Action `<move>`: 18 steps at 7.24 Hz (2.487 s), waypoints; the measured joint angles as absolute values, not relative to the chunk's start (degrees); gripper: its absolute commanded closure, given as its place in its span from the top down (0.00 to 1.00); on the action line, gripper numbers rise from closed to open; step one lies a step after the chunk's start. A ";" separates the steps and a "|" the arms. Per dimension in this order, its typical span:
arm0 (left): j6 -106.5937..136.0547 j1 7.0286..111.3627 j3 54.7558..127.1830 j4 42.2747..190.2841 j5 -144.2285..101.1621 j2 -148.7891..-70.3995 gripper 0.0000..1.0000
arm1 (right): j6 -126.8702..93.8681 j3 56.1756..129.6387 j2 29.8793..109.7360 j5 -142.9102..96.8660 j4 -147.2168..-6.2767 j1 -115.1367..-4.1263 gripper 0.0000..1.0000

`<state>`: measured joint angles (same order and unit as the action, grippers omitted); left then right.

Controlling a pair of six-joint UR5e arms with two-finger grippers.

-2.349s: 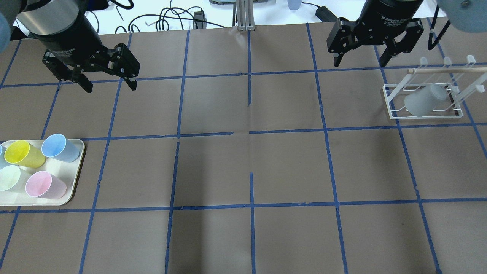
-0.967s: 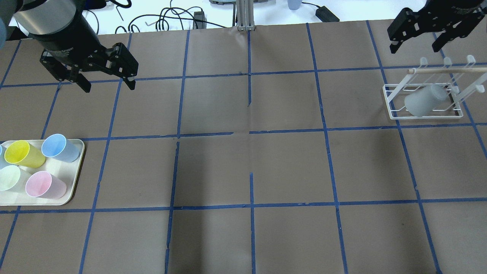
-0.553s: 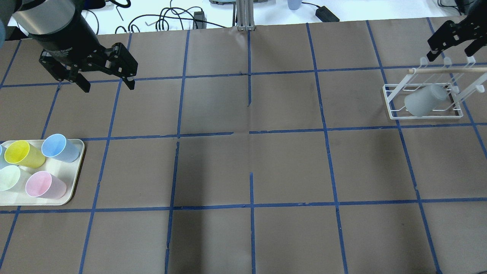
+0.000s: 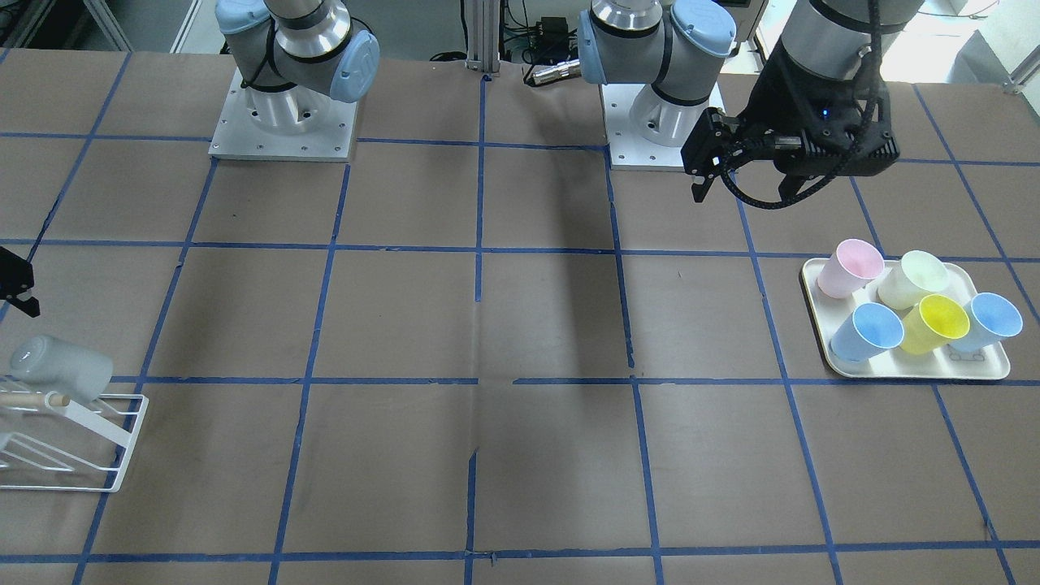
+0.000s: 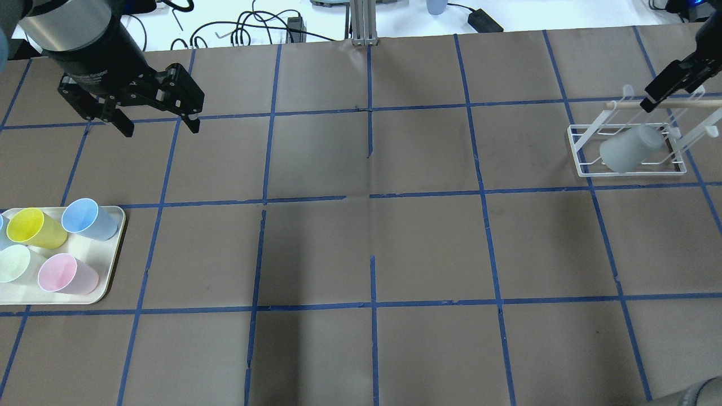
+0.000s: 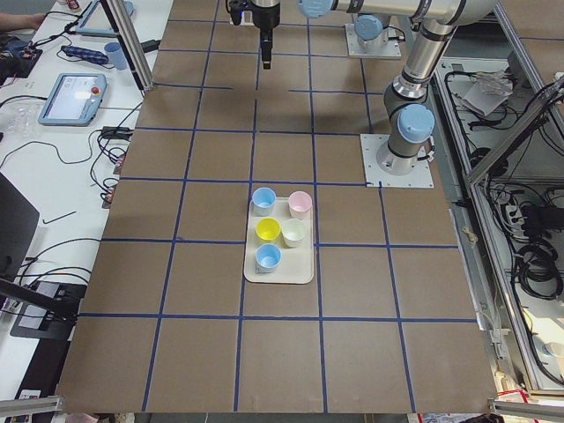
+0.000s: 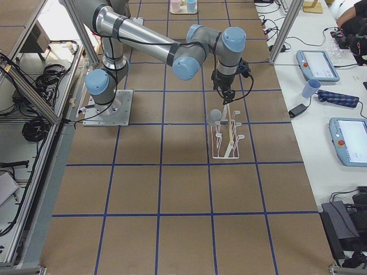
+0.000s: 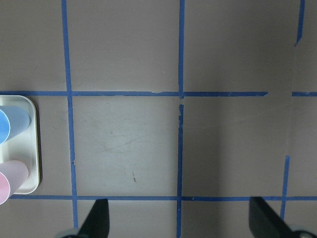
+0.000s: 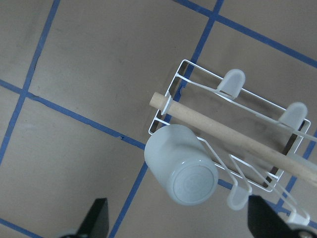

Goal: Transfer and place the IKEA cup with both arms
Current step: 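Lower the right gripper and close it on the white cup's rim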

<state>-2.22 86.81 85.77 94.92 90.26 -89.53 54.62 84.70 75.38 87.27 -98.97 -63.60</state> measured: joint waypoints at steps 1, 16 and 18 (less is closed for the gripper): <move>-2.21 86.83 85.78 94.92 90.26 -89.53 1.00 | 60.75 84.72 74.60 86.91 -99.44 -62.86 1.00; -2.29 86.79 85.87 94.92 90.26 -89.56 1.00 | 73.63 96.06 71.63 85.34 -115.08 -61.87 0.82; -2.28 86.79 85.87 94.92 90.26 -89.54 1.00 | 73.41 96.05 71.39 85.61 -115.04 -61.88 0.83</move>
<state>-2.28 86.79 85.87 94.92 90.26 -89.54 73.41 96.05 71.39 85.61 -115.04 -61.88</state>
